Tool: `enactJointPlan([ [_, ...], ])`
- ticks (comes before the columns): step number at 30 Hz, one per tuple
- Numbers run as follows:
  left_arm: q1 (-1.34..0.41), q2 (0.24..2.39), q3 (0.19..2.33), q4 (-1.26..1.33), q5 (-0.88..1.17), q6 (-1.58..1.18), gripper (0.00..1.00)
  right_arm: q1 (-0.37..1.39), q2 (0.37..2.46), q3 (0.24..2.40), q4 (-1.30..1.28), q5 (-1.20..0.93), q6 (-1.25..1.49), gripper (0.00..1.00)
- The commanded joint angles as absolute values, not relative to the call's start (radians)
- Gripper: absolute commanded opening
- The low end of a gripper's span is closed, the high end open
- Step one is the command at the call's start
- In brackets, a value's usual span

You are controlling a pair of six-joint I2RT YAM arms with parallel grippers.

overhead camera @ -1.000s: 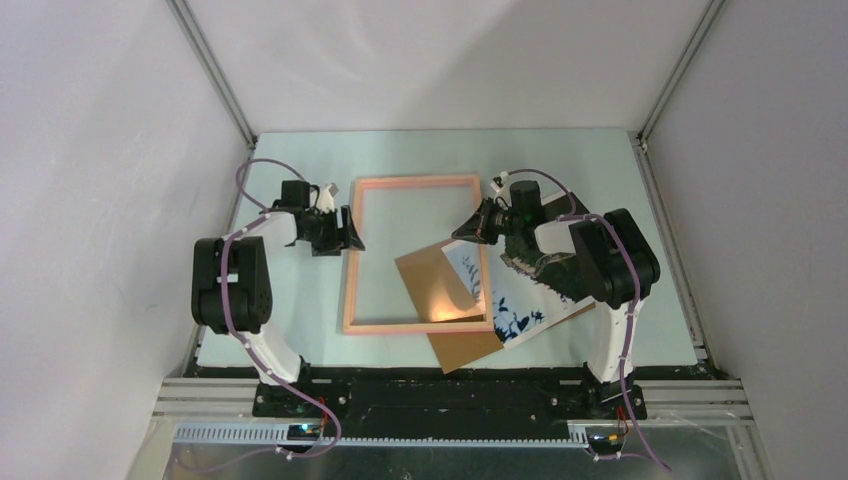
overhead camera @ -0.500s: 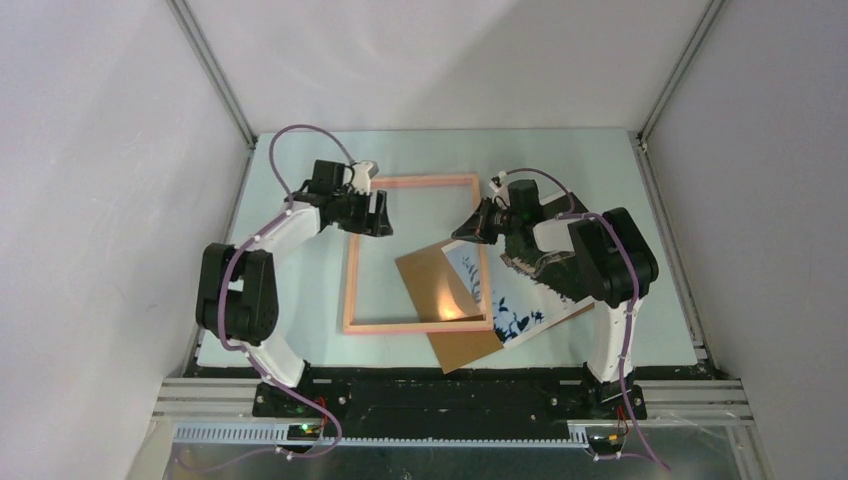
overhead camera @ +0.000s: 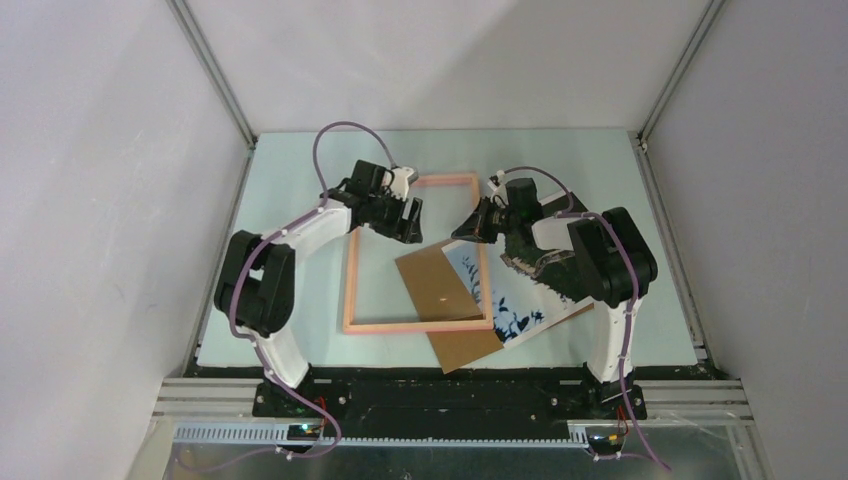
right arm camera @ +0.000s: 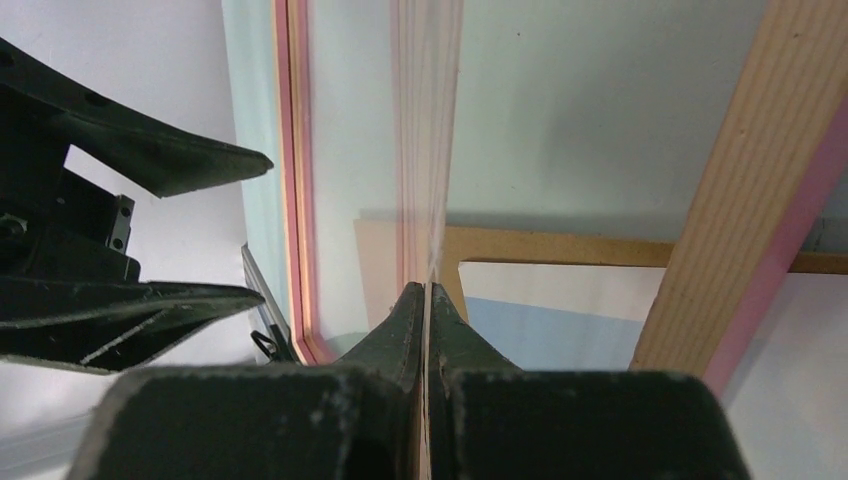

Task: Put the photo into the frame
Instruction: Place the photo frame item in the photo frame.

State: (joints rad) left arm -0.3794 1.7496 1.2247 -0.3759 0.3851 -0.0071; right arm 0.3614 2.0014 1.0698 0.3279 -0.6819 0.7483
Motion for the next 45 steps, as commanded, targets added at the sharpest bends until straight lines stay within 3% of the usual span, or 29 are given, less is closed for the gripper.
enactJointPlan([
  [1, -0.424, 1.77, 1.255, -0.361, 0.359, 0.008, 0.8, 0.371, 2.015, 1.112, 0.319, -0.659, 0.714, 0.0],
  [31, -0.512, 1.884, 1.281, -0.36, 0.348, -0.025, 0.8, 0.373, 2.018, 1.119, 0.287, -0.642, 0.693, 0.01],
  [45, -0.511, 1.893, 1.27, -0.36, 0.332, -0.017, 0.8, 0.373, 2.012, 1.13, 0.246, -0.636, 0.678, 0.19],
])
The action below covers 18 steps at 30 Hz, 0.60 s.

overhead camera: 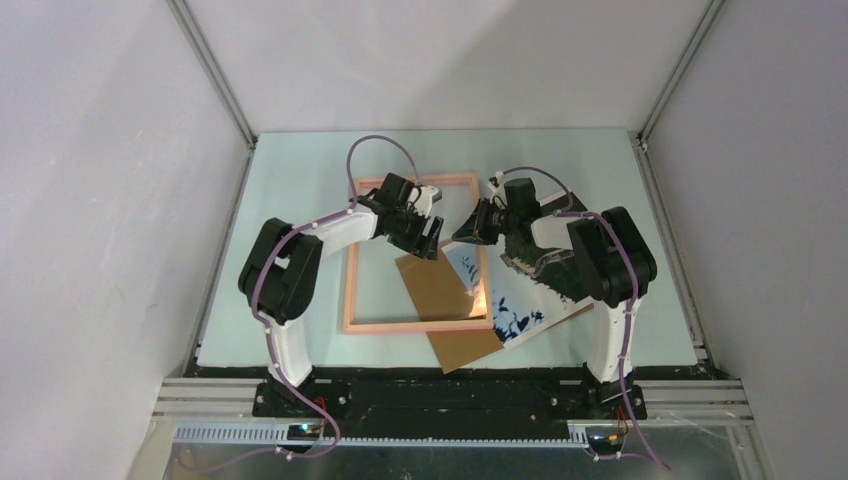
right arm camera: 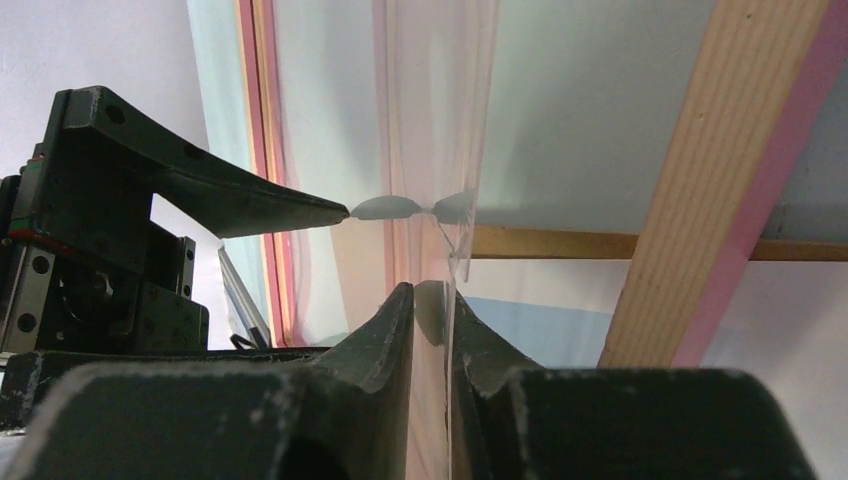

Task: Put the photo into the frame
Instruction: Place the photo frame item in the photo frame.

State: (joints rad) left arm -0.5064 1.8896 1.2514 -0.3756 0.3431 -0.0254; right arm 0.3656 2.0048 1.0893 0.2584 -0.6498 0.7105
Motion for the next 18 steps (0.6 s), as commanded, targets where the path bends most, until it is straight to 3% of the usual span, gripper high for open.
enactJointPlan([
  [1, -0.511, 1.893, 1.27, -0.36, 0.332, -0.017, 0.8, 0.373, 2.011, 1.132, 0.246, -0.635, 0.677, 0.19],
  [18, -0.51, 1.901, 1.261, -0.358, 0.321, -0.012, 0.8, 0.374, 2.006, 1.142, 0.22, -0.624, 0.662, 0.35],
])
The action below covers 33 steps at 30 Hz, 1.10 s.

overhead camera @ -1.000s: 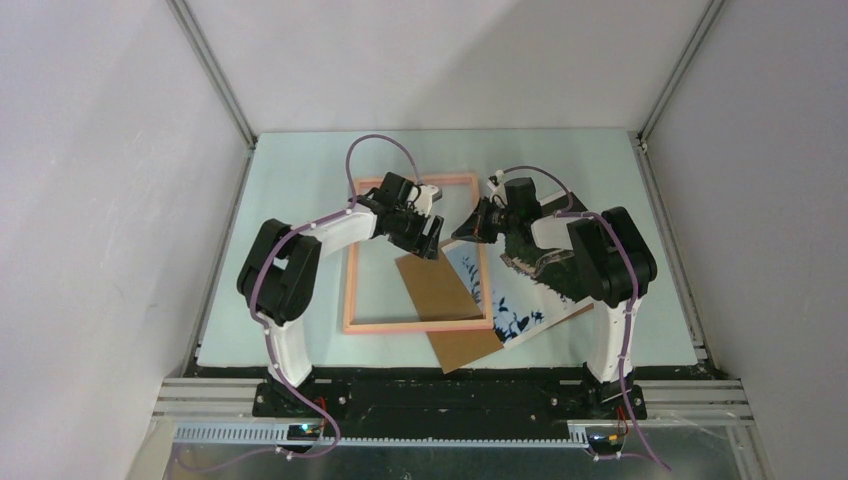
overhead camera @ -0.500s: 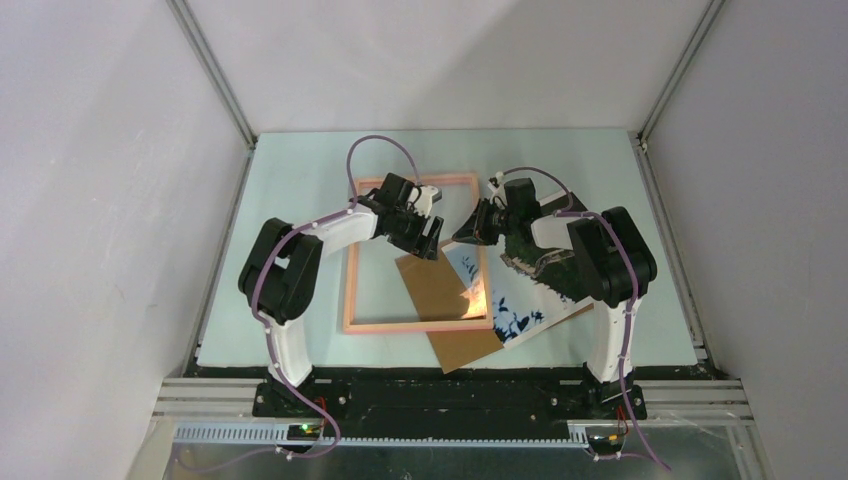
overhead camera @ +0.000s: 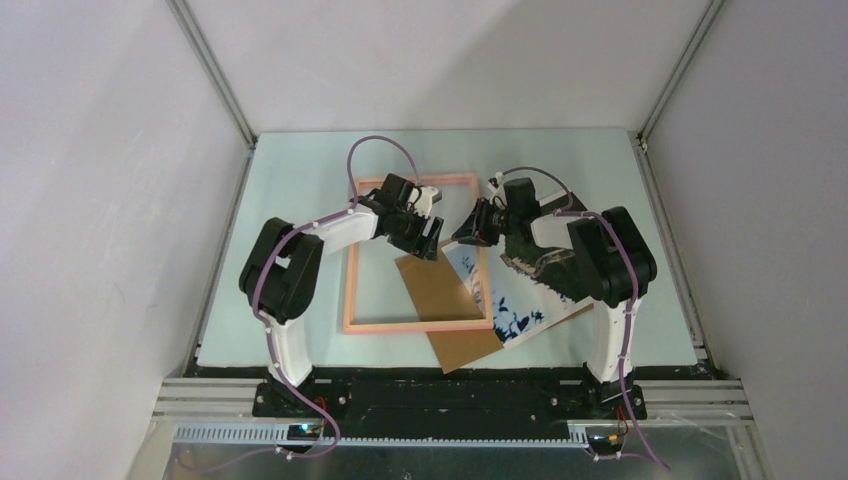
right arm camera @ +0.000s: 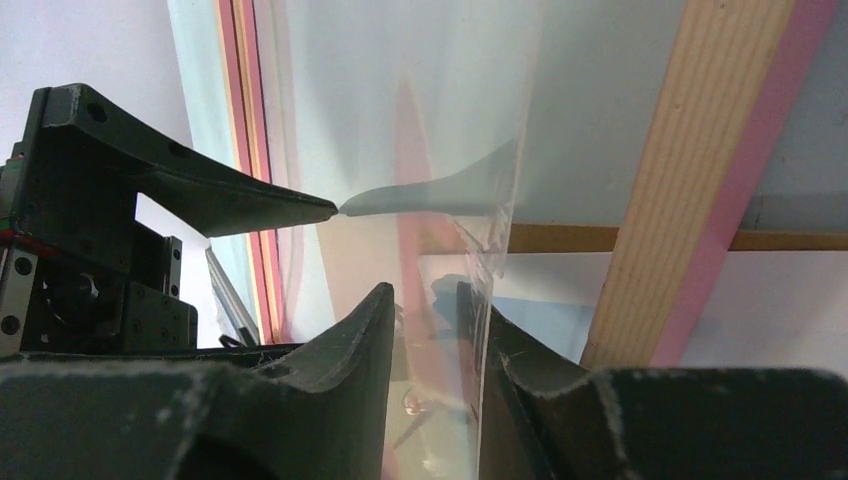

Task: Put the photo into the frame
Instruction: Place the photo frame item in the photo frame.

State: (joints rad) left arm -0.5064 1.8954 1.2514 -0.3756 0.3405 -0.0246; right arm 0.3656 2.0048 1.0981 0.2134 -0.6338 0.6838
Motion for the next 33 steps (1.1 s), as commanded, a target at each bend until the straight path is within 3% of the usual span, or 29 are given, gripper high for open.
enactJointPlan([
  [1, -0.51, 1.901, 1.261, -0.358, 0.321, -0.011, 0.8, 0.374, 2.007, 1.142, 0.22, -0.624, 0.663, 0.35],
  [13, -0.511, 1.899, 1.257, -0.357, 0.313, -0.012, 0.8, 0.373, 1.989, 1.158, 0.172, -0.609, 0.616, 0.44],
  [33, -0.512, 1.896, 1.251, -0.355, 0.305, -0.009, 0.8, 0.342, 1.925, 1.158, 0.083, -0.553, 0.539, 0.48],
])
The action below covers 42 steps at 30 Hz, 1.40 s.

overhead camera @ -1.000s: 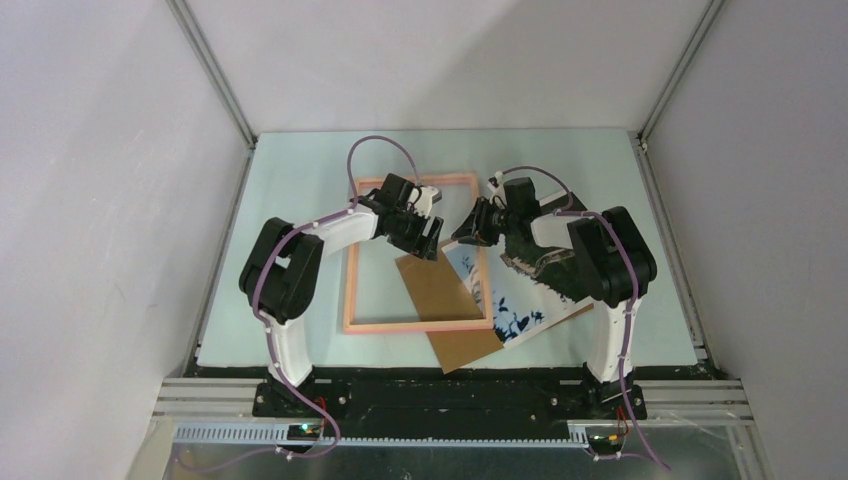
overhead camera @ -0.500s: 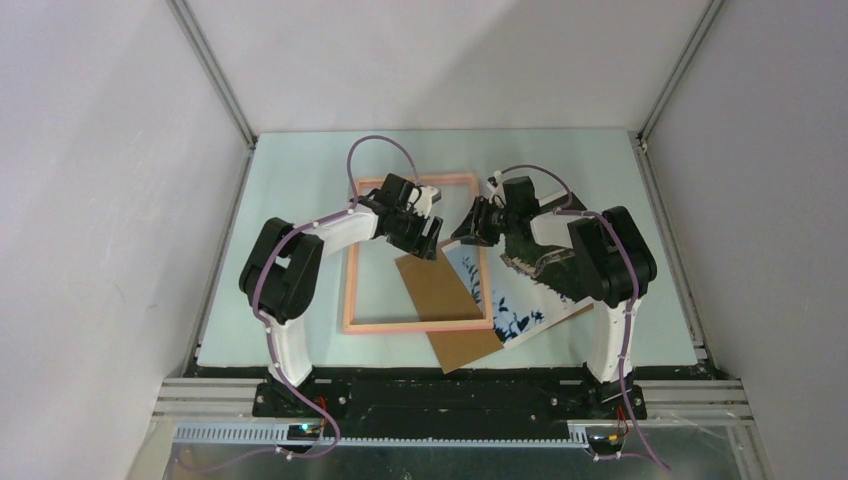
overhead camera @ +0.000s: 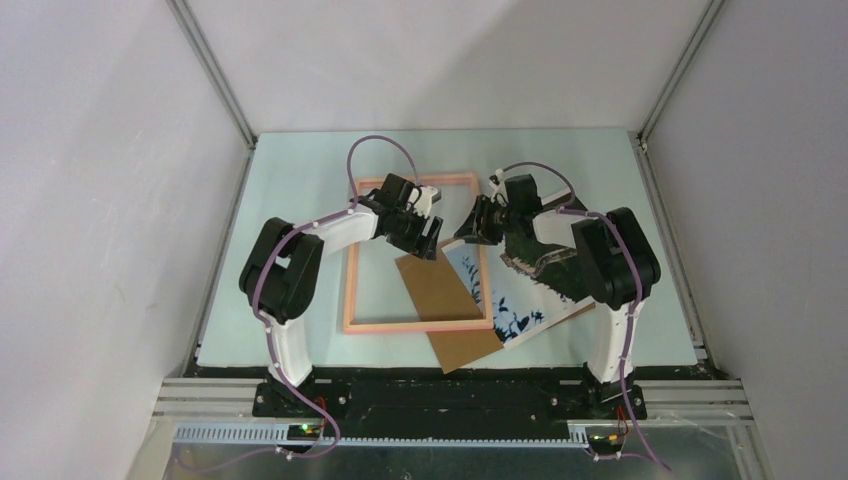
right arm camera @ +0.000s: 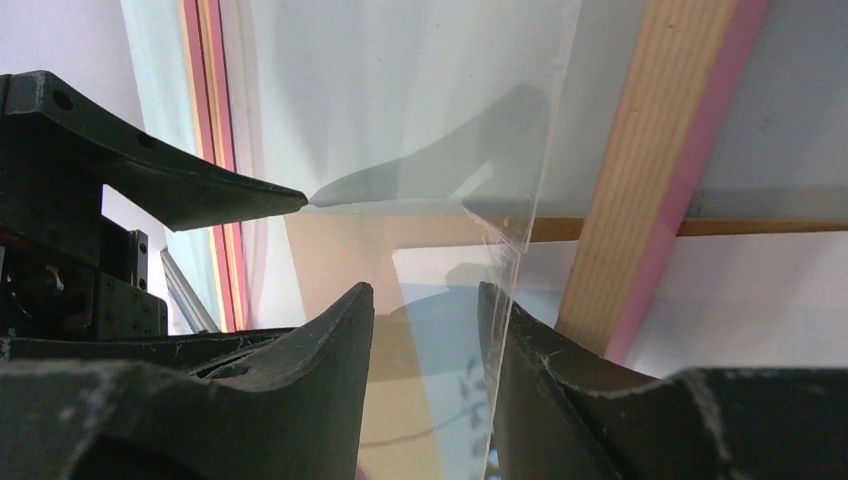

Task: Put the photo into the frame
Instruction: Place the photo frame item in the photo frame.

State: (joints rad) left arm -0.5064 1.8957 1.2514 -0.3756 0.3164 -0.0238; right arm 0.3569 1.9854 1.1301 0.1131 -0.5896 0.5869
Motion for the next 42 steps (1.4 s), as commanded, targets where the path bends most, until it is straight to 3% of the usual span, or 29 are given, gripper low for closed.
enactJointPlan([
  [1, -0.511, 1.896, 1.251, -0.355, 0.305, -0.009, 0.8, 0.34, 1.923, 1.158, 0.081, -0.553, 0.532, 0.48],
  [42, -0.511, 1.884, 1.247, -0.356, 0.297, -0.006, 0.8, 0.331, 1.893, 1.157, 0.046, -0.569, 0.49, 0.46],
])
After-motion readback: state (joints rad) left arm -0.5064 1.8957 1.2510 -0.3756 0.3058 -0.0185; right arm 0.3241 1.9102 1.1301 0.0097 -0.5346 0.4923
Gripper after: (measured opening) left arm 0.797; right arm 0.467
